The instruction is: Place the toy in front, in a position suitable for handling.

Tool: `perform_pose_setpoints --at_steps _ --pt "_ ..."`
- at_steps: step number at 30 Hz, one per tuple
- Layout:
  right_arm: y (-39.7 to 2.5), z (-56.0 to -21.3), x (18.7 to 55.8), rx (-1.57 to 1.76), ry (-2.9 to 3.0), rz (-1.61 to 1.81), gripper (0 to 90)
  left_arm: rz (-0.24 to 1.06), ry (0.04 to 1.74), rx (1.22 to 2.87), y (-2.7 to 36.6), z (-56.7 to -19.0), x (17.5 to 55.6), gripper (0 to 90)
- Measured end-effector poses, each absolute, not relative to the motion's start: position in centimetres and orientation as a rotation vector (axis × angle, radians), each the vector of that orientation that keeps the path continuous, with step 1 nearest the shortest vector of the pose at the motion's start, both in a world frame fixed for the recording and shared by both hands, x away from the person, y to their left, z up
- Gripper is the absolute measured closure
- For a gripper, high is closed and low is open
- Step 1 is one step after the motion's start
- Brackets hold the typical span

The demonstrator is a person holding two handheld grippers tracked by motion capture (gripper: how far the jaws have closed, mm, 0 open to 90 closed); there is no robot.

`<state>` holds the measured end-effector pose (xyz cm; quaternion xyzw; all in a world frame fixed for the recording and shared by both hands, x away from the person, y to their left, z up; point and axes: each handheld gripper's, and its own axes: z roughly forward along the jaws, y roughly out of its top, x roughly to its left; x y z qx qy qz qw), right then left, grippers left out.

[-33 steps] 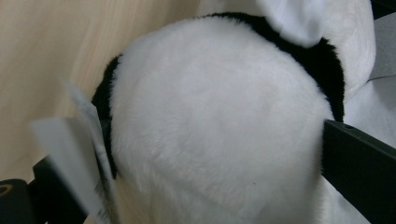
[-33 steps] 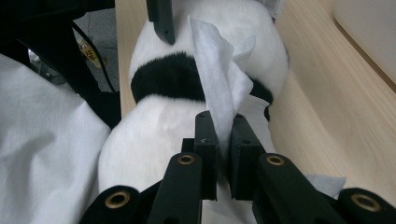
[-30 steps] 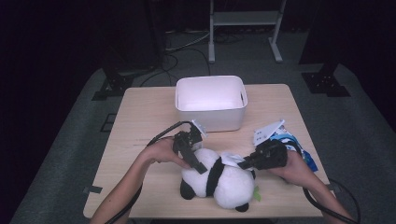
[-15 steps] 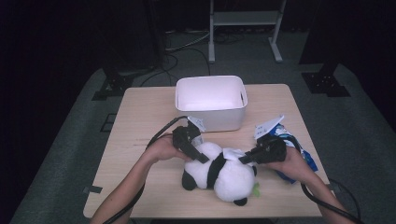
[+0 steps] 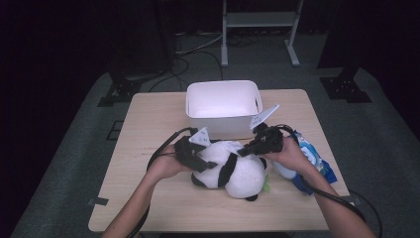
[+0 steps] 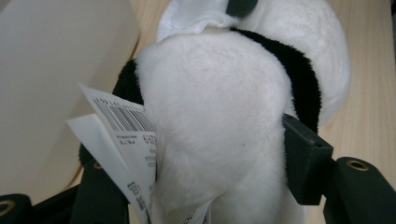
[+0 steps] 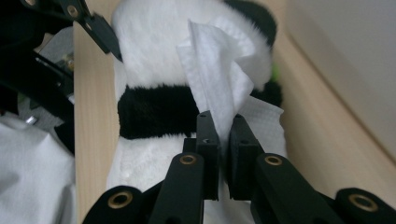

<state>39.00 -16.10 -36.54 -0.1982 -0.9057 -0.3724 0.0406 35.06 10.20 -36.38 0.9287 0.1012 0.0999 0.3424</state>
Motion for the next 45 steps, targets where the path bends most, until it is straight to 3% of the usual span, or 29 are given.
perform_pose_setpoints --at_steps 3,12,21,27,31,40,45 --pt "-15.8 -37.0 38.0 -0.577 -2.761 -1.158 84.7 0.245 0.295 2.388 10.7 -36.5 33.9 31.8" --pt "-14.7 -36.8 33.8 -0.451 -2.851 -1.155 84.7 0.038 0.383 2.372 11.5 -35.2 32.7 13.5" --pt "-14.8 -36.7 32.5 -0.398 -2.858 -1.192 84.6 0.030 0.390 2.406 10.9 -34.2 33.2 2.0" --pt "-14.6 -36.4 31.6 -0.341 -2.864 -1.185 84.5 -0.048 0.414 2.422 11.0 -35.1 33.5 1.4" --pt "-13.8 -35.9 31.4 -0.308 -2.857 -1.195 84.6 -0.036 0.379 2.399 11.5 -35.3 32.8 10.7" --pt "-9.8 -33.9 31.8 -0.214 -2.855 -1.241 84.7 0.013 0.363 2.393 12.3 -35.7 31.2 11.5" --pt "-9.8 -33.9 32.2 -0.226 -2.854 -1.209 84.6 0.025 0.375 2.375 12.6 -36.0 31.0 12.2"
